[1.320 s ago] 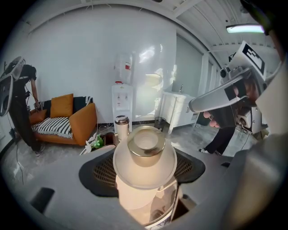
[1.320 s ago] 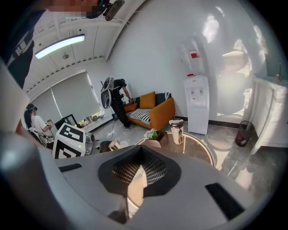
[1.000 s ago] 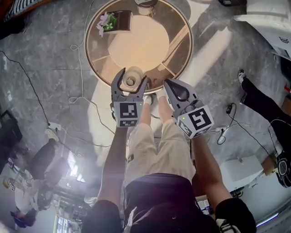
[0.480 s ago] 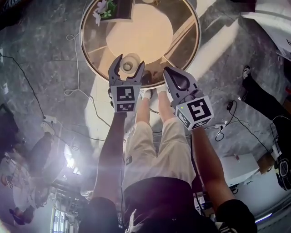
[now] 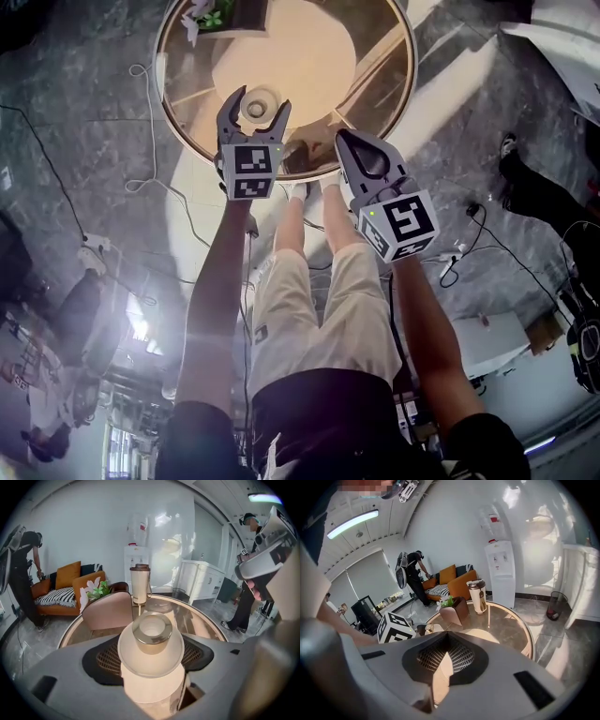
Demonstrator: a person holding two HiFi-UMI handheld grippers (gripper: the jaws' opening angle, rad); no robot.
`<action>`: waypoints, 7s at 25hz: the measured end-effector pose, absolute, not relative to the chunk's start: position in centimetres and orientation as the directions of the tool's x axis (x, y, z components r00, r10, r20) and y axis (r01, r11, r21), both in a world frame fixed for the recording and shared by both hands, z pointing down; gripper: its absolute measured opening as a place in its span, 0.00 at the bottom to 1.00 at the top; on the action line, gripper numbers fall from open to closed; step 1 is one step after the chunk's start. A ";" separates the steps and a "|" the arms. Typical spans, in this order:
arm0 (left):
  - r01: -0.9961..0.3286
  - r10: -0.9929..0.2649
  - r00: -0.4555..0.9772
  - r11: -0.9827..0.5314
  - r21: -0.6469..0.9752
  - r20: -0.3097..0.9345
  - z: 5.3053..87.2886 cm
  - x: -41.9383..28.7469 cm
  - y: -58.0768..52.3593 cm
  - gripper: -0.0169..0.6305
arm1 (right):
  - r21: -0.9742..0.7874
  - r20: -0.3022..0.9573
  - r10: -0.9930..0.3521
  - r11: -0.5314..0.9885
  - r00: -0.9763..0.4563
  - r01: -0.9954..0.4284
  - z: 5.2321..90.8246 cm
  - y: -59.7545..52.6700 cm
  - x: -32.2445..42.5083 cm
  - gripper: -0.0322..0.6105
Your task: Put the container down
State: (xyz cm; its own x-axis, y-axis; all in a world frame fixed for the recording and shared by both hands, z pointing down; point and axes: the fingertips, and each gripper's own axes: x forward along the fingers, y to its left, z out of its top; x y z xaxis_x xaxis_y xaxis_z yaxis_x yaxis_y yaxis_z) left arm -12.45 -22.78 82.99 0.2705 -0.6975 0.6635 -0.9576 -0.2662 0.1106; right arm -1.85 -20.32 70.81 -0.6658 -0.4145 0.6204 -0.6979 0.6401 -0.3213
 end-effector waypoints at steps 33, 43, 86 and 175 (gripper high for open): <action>-0.964 -0.672 0.226 -0.260 0.061 0.705 88.7 -12.0 -23.7 0.55 | -0.335 0.638 -0.406 0.619 -0.654 -0.710 71.6 -20.0 -0.4 0.05; -0.957 -0.622 0.235 -0.283 0.066 0.747 89.1 -11.8 -23.2 0.55 | -0.332 0.630 -0.410 0.625 -0.660 -0.706 70.1 -20.2 -0.7 0.05; -0.992 -0.801 0.120 -0.076 0.100 0.586 59.8 -5.8 -5.5 0.55 | -0.252 0.463 -0.516 0.703 -0.721 -0.665 47.3 -7.8 5.8 0.05; -0.971 -0.939 0.228 -0.199 0.134 0.257 30.5 1.0 14.3 0.05 | -0.139 0.219 -0.492 0.839 -0.843 -0.526 28.9 12.2 11.1 0.05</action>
